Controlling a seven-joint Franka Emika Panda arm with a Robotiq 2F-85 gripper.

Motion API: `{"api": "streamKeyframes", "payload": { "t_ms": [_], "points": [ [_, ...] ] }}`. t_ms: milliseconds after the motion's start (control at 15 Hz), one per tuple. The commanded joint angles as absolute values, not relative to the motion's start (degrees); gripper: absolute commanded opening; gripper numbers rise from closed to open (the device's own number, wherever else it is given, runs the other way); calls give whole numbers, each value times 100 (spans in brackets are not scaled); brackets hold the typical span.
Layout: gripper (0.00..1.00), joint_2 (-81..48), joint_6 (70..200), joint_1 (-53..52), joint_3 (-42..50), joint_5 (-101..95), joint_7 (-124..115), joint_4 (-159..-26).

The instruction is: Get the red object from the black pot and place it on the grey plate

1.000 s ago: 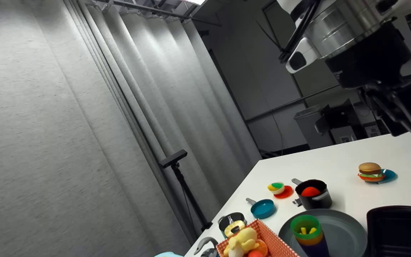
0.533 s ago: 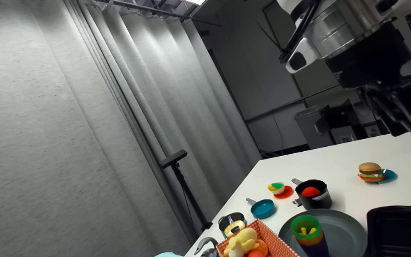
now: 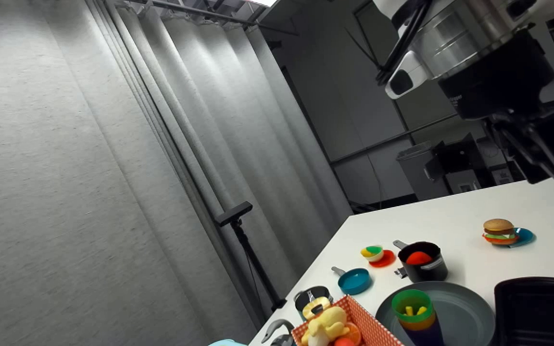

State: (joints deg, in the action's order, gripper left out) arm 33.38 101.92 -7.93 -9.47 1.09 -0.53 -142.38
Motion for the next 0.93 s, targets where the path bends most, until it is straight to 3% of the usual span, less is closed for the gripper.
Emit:
{"api": "streamKeyframes", "payload": {
  "t_ms": [0,533,867],
  "points": [
    [100,3331,10182,-842,-907,87,-77,-14229],
    [100,3115,10534,-715,-849,-46,-159,-14349],
    [100,2794,11479,-414,-781,-439,-502,-14523]
  ]
}}
